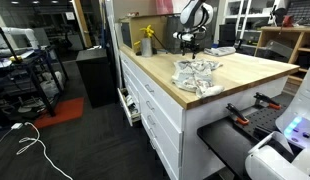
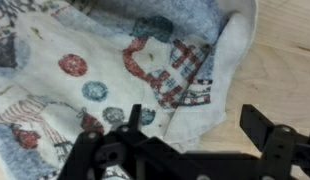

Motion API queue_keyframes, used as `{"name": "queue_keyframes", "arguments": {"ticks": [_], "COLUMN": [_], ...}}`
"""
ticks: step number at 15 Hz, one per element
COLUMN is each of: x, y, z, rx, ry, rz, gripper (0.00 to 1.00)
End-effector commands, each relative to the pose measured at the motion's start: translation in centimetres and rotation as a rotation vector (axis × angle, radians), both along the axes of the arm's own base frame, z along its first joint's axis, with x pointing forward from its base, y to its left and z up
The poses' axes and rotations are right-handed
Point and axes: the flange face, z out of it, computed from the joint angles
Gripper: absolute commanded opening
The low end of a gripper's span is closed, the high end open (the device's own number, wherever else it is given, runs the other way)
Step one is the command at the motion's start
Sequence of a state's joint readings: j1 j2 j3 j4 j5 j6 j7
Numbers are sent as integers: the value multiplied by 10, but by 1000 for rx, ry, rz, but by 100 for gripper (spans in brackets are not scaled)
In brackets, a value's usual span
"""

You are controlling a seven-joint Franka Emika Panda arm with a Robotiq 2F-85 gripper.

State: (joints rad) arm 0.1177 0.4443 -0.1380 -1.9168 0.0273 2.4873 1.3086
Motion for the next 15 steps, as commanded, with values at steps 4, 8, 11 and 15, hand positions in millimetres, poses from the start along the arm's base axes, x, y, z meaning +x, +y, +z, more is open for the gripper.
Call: {"name": "queue_keyframes", "arguments": {"ticks": [4, 8, 11, 15], "x": [30, 39, 44, 45], "y": [-2, -4, -7, -14], "z": [-4, -20, -29, -33], "rx": [17, 15, 5, 0], "ry": [26, 57, 57, 55], "rz": [-90, -116, -132, -145], "gripper": [100, 79, 58, 29]}}
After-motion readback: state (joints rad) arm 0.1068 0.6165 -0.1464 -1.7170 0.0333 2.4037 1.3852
